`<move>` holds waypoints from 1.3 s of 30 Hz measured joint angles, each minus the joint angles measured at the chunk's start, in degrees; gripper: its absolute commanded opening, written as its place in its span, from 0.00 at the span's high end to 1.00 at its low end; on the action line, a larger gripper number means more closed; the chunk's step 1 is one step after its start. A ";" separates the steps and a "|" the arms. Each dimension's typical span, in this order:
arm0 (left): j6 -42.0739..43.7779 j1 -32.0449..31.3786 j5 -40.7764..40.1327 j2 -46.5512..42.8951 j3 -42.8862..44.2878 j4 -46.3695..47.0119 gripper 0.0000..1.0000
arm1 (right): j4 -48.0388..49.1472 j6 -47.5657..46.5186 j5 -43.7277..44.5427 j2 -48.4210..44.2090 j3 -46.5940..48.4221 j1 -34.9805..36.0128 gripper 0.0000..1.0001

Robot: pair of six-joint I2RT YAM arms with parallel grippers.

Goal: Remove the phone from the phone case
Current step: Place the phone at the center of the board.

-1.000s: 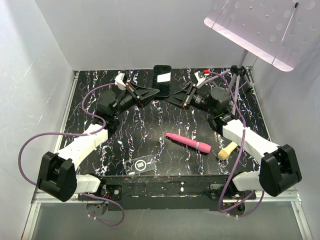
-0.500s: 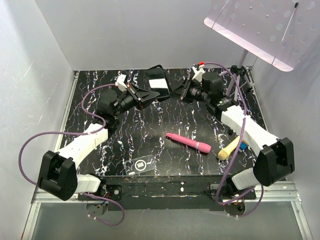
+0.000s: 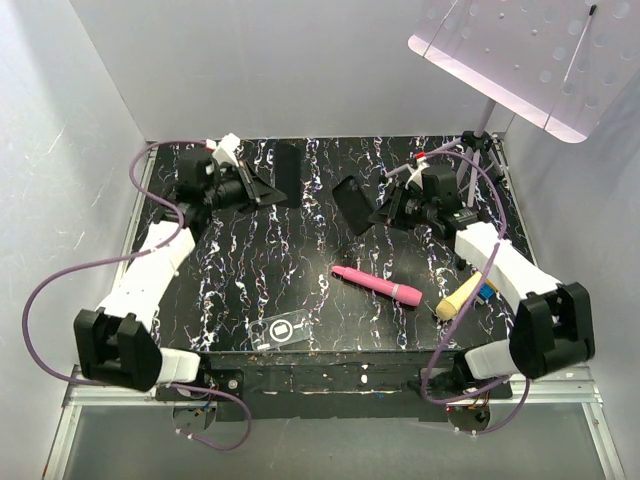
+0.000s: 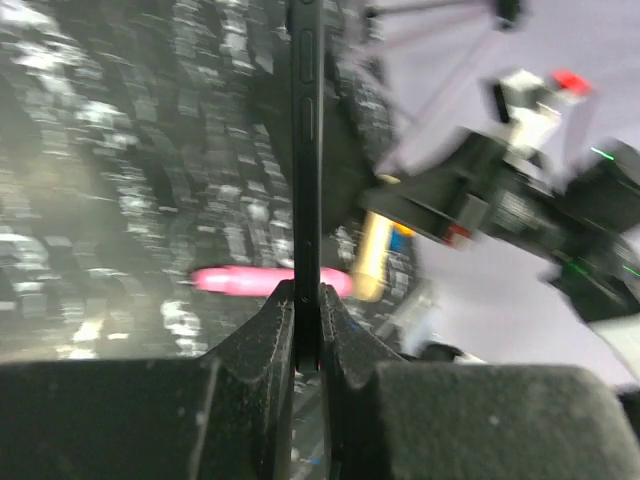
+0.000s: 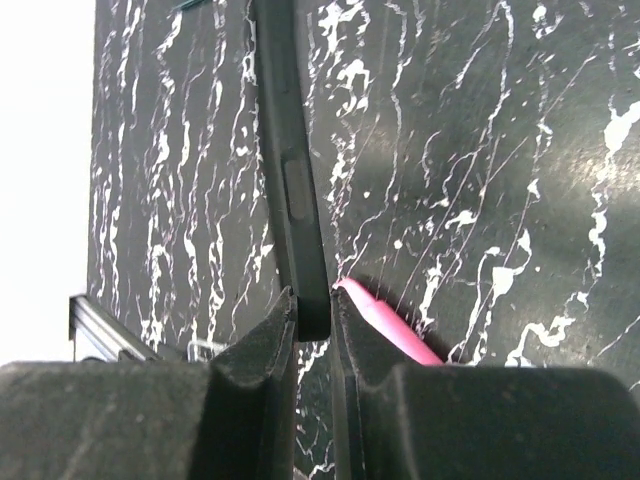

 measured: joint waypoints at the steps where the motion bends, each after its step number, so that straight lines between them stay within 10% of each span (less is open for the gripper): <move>1: 3.65 2.12 -0.66 1.66 2.12 -3.34 1.00 | -0.09 -0.63 -0.55 -1.57 -0.85 0.15 0.99; 17: 35.15 26.53 -20.48 36.15 22.82 -26.38 1.00 | -2.32 -4.02 -9.42 -18.49 -8.31 0.20 0.99; 39: 40.85 31.80 -1.62 64.57 54.10 -28.70 1.00 | -4.46 -2.34 -9.64 -24.92 -12.52 0.20 0.99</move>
